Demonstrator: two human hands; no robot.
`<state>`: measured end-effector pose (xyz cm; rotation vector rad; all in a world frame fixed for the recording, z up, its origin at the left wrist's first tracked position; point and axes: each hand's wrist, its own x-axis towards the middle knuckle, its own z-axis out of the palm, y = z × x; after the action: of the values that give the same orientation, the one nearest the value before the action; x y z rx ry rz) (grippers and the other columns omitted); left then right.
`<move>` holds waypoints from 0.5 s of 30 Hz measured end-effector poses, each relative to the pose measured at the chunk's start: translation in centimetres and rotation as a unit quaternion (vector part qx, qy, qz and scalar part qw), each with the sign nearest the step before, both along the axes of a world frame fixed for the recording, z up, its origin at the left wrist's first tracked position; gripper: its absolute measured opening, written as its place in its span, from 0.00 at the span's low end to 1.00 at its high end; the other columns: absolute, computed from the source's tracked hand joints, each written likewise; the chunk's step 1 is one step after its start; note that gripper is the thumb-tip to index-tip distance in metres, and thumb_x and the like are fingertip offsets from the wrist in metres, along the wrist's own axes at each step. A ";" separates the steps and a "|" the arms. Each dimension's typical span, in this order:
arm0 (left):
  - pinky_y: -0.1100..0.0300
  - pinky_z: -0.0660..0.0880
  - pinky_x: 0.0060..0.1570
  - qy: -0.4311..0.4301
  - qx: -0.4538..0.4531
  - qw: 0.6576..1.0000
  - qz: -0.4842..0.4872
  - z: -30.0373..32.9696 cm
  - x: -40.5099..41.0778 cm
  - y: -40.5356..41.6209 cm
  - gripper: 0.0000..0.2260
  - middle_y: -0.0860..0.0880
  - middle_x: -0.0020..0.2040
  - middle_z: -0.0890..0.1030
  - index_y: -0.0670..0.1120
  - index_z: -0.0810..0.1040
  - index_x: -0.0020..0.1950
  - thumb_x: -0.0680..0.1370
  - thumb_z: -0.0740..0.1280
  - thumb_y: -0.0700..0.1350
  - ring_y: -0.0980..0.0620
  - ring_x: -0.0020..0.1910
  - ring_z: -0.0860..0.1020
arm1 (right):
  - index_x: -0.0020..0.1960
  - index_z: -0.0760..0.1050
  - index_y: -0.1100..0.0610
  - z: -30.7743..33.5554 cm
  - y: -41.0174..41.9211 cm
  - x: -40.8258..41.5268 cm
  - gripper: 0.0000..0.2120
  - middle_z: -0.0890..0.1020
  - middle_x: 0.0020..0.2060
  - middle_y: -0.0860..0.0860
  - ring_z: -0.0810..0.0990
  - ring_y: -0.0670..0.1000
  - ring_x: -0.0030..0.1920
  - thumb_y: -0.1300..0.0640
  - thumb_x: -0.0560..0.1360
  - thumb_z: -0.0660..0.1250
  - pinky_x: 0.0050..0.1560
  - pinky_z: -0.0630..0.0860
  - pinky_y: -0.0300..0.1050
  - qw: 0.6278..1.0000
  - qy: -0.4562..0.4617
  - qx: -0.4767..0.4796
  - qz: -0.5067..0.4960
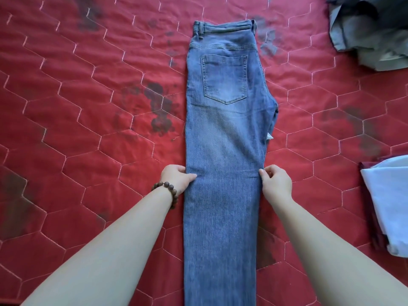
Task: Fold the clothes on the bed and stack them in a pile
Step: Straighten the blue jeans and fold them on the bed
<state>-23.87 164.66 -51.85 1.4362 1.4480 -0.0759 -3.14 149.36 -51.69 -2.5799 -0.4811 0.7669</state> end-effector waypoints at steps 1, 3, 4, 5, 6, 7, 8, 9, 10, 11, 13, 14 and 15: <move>0.55 0.79 0.50 -0.006 -0.002 1.000 -0.004 0.0 -0.1 0.1 0.03 0.52 0.38 0.85 0.47 0.84 0.41 0.71 0.73 0.45 0.51 0.44 0.83 | 0.48 0.79 0.59 0.2 -0.2 -0.2 0.10 0.79 0.48 0.58 0.77 0.59 0.51 0.52 0.78 0.64 0.46 0.66 0.45 1.000 0.005 -0.007 0.012; 0.54 0.79 0.52 -0.002 -0.007 1.000 -0.018 0.0 -0.3 0.1 0.04 0.52 0.39 0.85 0.47 0.84 0.42 0.70 0.74 0.47 0.52 0.44 0.83 | 0.45 0.78 0.58 0.5 -0.9 -0.9 0.12 0.79 0.48 0.59 0.77 0.60 0.51 0.49 0.77 0.66 0.47 0.69 0.48 0.998 0.021 -0.036 0.044; 0.54 0.78 0.52 0.006 -0.017 0.999 -0.031 -0.1 -0.6 0.1 0.05 0.52 0.40 0.85 0.47 0.84 0.42 0.70 0.74 0.47 0.52 0.44 0.83 | 0.42 0.76 0.57 0.6 -1.4 -1.4 0.13 0.79 0.47 0.60 0.77 0.60 0.50 0.48 0.77 0.66 0.47 0.69 0.48 0.996 0.027 -0.054 0.063; 0.54 0.78 0.53 0.017 -0.033 0.998 -0.047 -0.2 -0.9 -0.1 0.07 0.50 0.40 0.85 0.46 0.85 0.43 0.70 0.75 0.48 0.51 0.45 0.83 | 0.38 0.74 0.56 0.6 -2.1 -2.0 0.14 0.78 0.46 0.60 0.77 0.61 0.49 0.47 0.76 0.67 0.46 0.69 0.49 0.994 0.033 -0.071 0.076; 0.54 0.78 0.53 0.030 -0.053 0.996 -0.061 -0.3 -1.2 -0.5 0.08 0.49 0.41 0.85 0.45 0.85 0.43 0.70 0.75 0.48 0.51 0.44 0.83 | 0.36 0.71 0.55 0.7 -2.7 -2.6 0.15 0.78 0.45 0.61 0.77 0.61 0.48 0.47 0.76 0.66 0.45 0.69 0.49 0.992 0.037 -0.084 0.083; 0.54 0.79 0.52 0.042 -0.068 0.994 -0.071 -0.4 -1.6 -1.0 0.09 0.47 0.41 0.85 0.44 0.85 0.43 0.70 0.75 0.49 0.50 0.42 0.83 | 0.36 0.70 0.55 0.7 -3.3 -3.1 0.16 0.78 0.45 0.61 0.77 0.61 0.48 0.47 0.77 0.66 0.44 0.68 0.49 0.992 0.039 -0.092 0.083; 0.54 0.79 0.51 0.058 -0.070 0.992 -0.083 -0.5 -2.0 -1.4 0.10 0.46 0.41 0.85 0.43 0.84 0.42 0.70 0.75 0.49 0.50 0.40 0.82 | 0.36 0.70 0.55 0.8 -3.6 -3.4 0.15 0.78 0.45 0.60 0.77 0.61 0.49 0.48 0.77 0.65 0.44 0.68 0.48 0.992 0.039 -0.095 0.078; 0.55 0.79 0.49 0.076 -0.058 0.991 -0.094 -0.4 -2.4 -1.8 0.11 0.46 0.40 0.85 0.43 0.84 0.41 0.70 0.75 0.51 0.50 0.38 0.81 | 0.37 0.71 0.56 0.9 -3.8 -3.6 0.15 0.78 0.45 0.60 0.77 0.61 0.49 0.49 0.77 0.65 0.43 0.67 0.48 0.992 0.038 -0.093 0.071; 0.57 0.77 0.47 0.094 -0.037 0.990 -0.099 -0.4 -2.6 -2.1 0.12 0.47 0.40 0.85 0.43 0.84 0.41 0.71 0.74 0.52 0.50 0.38 0.80 | 0.39 0.73 0.58 0.9 -3.8 -3.7 0.14 0.78 0.46 0.60 0.77 0.61 0.50 0.50 0.78 0.64 0.44 0.67 0.48 0.993 0.034 -0.089 0.063; 0.58 0.76 0.46 0.106 -0.016 0.990 -0.094 -0.2 -2.7 -2.4 0.13 0.47 0.39 0.85 0.43 0.84 0.41 0.71 0.74 0.54 0.49 0.39 0.81 | 0.42 0.76 0.60 1.0 -3.7 -3.7 0.13 0.78 0.47 0.60 0.77 0.61 0.51 0.50 0.78 0.64 0.45 0.68 0.48 0.994 0.029 -0.085 0.054; 0.59 0.73 0.40 0.102 0.000 0.993 -0.061 0.1 -2.7 -3.0 0.15 0.49 0.34 0.83 0.42 0.82 0.37 0.71 0.74 0.54 0.48 0.36 0.79 | 0.44 0.78 0.61 1.3 -3.6 -4.0 0.14 0.78 0.46 0.58 0.77 0.61 0.50 0.50 0.78 0.64 0.45 0.69 0.48 0.996 0.027 -0.079 0.043; 0.59 0.70 0.36 0.094 -0.012 0.995 -0.039 0.2 -2.8 -3.4 0.16 0.50 0.29 0.79 0.43 0.79 0.32 0.70 0.74 0.54 0.48 0.32 0.76 | 0.41 0.77 0.61 1.4 -3.7 -4.2 0.15 0.78 0.42 0.57 0.77 0.60 0.48 0.50 0.78 0.64 0.42 0.69 0.48 0.996 0.033 -0.078 0.041; 0.60 0.67 0.32 0.086 -0.034 0.995 -0.022 0.4 -2.9 -3.8 0.17 0.51 0.25 0.75 0.44 0.76 0.29 0.70 0.75 0.54 0.49 0.29 0.72 | 0.37 0.75 0.60 1.5 -3.9 -4.4 0.16 0.78 0.37 0.55 0.77 0.60 0.44 0.49 0.77 0.65 0.39 0.68 0.47 0.995 0.045 -0.080 0.043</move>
<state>-26.76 160.87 -51.49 1.4348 1.5374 -0.2797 -7.55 145.42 -50.15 -2.6715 -0.5247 0.9828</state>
